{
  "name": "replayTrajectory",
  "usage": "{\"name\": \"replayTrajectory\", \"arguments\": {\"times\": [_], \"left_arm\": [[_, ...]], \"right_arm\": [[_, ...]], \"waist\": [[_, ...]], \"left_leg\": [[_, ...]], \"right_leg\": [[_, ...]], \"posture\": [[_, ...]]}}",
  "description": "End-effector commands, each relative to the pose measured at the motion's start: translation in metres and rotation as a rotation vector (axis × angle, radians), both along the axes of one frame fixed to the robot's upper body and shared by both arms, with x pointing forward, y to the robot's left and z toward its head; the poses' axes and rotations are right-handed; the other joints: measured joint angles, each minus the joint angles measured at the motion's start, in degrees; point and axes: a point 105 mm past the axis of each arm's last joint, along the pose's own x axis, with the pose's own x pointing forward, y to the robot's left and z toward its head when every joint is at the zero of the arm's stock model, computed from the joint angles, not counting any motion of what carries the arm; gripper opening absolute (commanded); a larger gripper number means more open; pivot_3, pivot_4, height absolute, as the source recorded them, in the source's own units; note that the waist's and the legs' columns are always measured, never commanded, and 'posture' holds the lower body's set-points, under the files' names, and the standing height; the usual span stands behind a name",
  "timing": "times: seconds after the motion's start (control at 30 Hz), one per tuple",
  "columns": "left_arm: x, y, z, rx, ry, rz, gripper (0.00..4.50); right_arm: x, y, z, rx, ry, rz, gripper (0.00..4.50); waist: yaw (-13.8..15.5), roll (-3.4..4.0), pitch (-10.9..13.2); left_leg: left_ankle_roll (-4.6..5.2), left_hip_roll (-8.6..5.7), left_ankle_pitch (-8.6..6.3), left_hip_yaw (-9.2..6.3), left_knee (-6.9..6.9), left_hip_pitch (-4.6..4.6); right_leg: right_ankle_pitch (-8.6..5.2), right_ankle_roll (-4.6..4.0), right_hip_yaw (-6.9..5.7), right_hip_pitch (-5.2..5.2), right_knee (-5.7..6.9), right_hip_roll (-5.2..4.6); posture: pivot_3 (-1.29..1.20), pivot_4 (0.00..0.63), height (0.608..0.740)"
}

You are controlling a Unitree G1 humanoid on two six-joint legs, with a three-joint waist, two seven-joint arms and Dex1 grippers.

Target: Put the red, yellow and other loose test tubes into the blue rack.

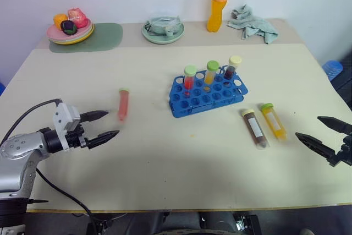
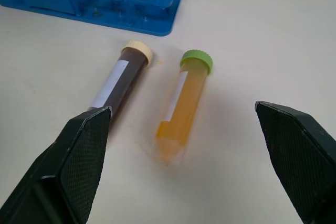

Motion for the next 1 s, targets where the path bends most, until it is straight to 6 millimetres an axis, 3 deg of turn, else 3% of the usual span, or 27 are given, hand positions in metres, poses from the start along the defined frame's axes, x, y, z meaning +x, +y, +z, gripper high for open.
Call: {"name": "replayTrajectory", "arguments": {"times": [0.03,0.63,0.8,1.0], "left_arm": [[-0.004,0.001,0.010,0.018,-0.025,-0.012,3.93],[-0.009,-0.011,0.013,-0.044,-0.006,-0.097,3.93],[-0.010,-0.024,0.019,-0.064,-0.024,-0.155,3.93],[-0.013,-0.053,0.033,-0.106,-0.059,-0.288,3.93]], "right_arm": [[0.000,0.001,0.011,-0.022,-0.031,0.019,4.50],[0.009,0.008,0.013,0.006,-0.062,0.012,4.50],[0.017,0.008,0.017,0.000,-0.066,-0.035,4.50],[0.036,0.013,0.014,0.062,0.066,-0.117,4.50]], "waist": [[0.0,0.01,0.0],[0.0,0.02,0.0],[0.0,0.02,0.0],[-0.1,0.03,0.0]], "left_leg": [[0.00,0.00,0.00,0.00,0.00,0.00],[0.00,0.00,0.00,0.00,0.00,0.00],[0.00,0.00,0.00,0.01,0.02,0.00],[0.01,0.00,0.01,0.01,0.05,-0.01]], "right_leg": [[0.00,0.00,0.00,0.00,0.01,0.00],[0.00,-0.01,0.00,-0.01,0.00,-0.01],[0.01,-0.02,0.00,-0.01,0.02,0.00],[0.01,-0.02,0.00,-0.01,0.03,0.00]], "posture": [[0.00,0.150,0.740],[0.00,0.150,0.740],[0.00,0.150,0.740],[0.00,0.150,0.740]]}}
